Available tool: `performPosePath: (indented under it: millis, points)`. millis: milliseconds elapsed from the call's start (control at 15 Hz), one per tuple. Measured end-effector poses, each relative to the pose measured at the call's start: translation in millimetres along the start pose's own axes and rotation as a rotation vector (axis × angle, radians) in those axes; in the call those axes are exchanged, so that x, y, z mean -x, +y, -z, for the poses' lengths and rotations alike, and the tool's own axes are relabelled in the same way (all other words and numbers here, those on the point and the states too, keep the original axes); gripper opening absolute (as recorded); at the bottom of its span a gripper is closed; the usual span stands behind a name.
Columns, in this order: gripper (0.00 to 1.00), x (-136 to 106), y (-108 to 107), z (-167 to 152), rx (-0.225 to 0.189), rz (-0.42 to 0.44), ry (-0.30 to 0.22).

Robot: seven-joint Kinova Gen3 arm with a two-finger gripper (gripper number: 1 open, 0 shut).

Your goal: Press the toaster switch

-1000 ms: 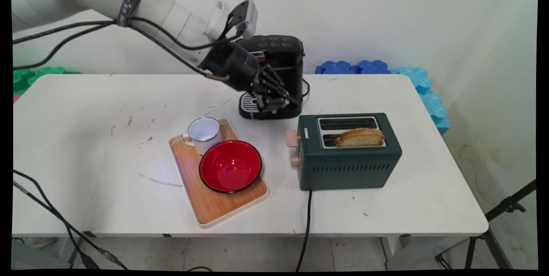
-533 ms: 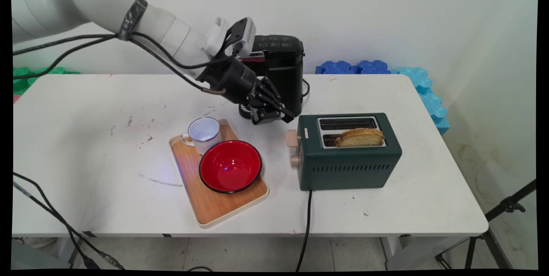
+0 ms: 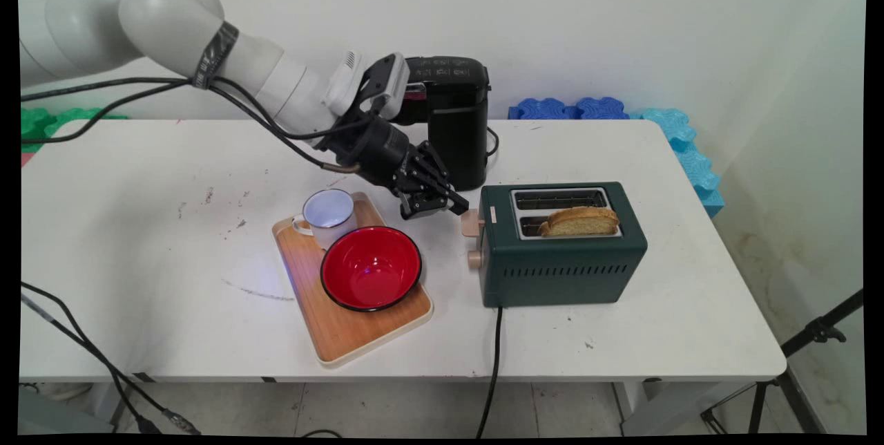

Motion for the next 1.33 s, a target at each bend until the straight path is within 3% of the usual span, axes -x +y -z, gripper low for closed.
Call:
performPosePath:
  millis: [1333]
  points:
    - [0.0, 27, 5, -25, -0.01, -0.01, 0.048]
